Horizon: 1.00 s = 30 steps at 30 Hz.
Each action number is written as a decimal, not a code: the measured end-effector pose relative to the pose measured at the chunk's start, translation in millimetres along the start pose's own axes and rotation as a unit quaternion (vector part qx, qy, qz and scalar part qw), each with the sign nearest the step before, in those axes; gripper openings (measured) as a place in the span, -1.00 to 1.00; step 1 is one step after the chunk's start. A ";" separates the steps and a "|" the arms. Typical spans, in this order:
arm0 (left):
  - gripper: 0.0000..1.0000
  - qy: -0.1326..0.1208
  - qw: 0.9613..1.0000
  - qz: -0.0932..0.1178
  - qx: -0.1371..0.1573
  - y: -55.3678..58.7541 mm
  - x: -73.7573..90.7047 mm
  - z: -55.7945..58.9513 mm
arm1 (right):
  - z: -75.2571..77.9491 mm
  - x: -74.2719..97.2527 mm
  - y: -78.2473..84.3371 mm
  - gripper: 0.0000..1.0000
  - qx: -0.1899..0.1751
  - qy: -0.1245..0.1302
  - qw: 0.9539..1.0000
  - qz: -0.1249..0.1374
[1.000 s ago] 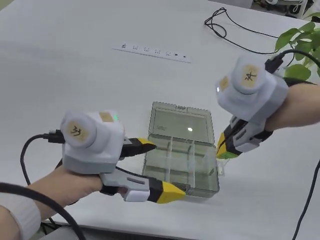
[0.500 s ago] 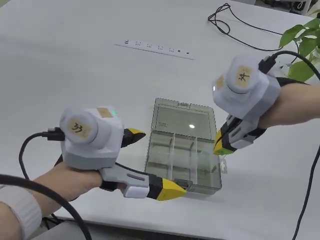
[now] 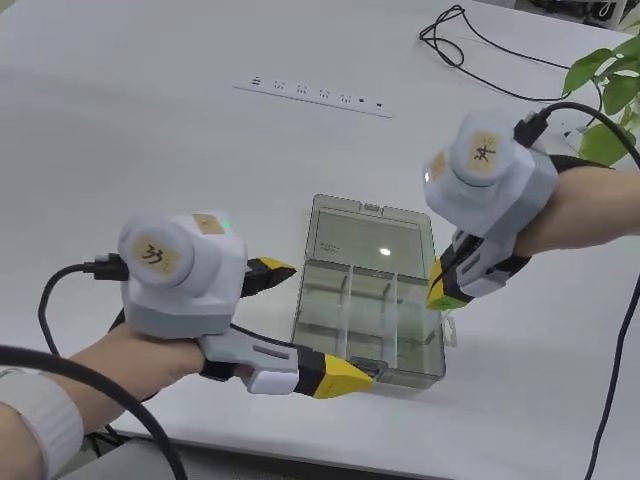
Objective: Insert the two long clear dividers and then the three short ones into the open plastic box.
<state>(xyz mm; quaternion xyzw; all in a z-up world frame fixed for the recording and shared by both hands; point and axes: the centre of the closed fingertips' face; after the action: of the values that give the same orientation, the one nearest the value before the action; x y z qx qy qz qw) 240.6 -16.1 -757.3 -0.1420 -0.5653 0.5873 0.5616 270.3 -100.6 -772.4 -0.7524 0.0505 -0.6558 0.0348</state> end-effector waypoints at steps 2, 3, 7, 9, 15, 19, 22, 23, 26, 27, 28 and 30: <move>0.86 0.002 1.000 -0.001 0.001 0.7 -0.3 0.5 | 0.8 -0.2 1.0 -0.96 0.001 0.001 1.000 -0.001; 0.86 0.002 1.000 -0.002 0.000 0.9 -0.5 0.7 | 1.5 -0.2 1.5 -0.96 0.002 0.002 1.000 0.000; 0.84 0.003 1.000 -0.002 0.001 0.9 -1.2 1.3 | 3.5 -1.3 4.3 -0.96 0.000 0.000 1.000 -0.003; 0.84 0.004 1.000 -0.001 0.000 0.9 -1.6 1.4 | 3.7 -3.6 6.6 -0.96 0.002 0.000 1.000 -0.006; 0.82 0.003 1.000 -0.001 0.001 1.0 -1.1 0.6 | 5.9 -6.6 7.5 -0.96 0.007 0.004 1.000 -0.006; 0.81 0.004 1.000 -0.002 0.002 1.8 -1.2 1.3 | 7.5 -8.9 7.3 -0.96 0.012 0.005 1.000 -0.014; 0.80 0.005 1.000 -0.002 0.002 1.7 -1.2 1.6 | 9.2 -12.3 7.3 -0.96 0.017 0.007 1.000 -0.022; 0.80 0.005 1.000 -0.002 0.002 1.8 -1.4 1.9 | 8.8 -12.7 7.0 -0.96 0.018 0.008 1.000 -0.024; 0.79 0.007 1.000 -0.003 0.001 1.6 -2.1 3.5 | 8.7 -16.1 5.9 -0.96 0.027 0.008 0.999 -0.031; 0.79 0.007 1.000 -0.002 0.001 1.4 -2.2 3.7 | 8.5 -16.9 5.5 -0.96 0.027 0.007 0.999 -0.033; 0.79 0.007 1.000 -0.002 0.001 1.2 -2.1 3.6 | 8.9 -18.4 5.2 -0.96 0.030 0.008 0.999 -0.034; 0.78 0.008 1.000 -0.001 0.001 0.9 -2.0 3.7 | 8.5 -20.8 4.7 -0.96 0.032 0.006 0.999 -0.037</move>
<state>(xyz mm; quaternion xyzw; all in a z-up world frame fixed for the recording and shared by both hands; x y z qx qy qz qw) 237.8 -19.4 -757.8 -0.1452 -0.5606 0.5859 0.5669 275.7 -102.9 -794.6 -0.7483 0.0017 -0.6625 0.0347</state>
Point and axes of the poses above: the centre of the closed fingertips' face, and the gripper's own axes: x roughly backward along the fingers, z roughly to its right, y roughly out of its underside, and after that the axes turned 5 degrees about -z, right-handed
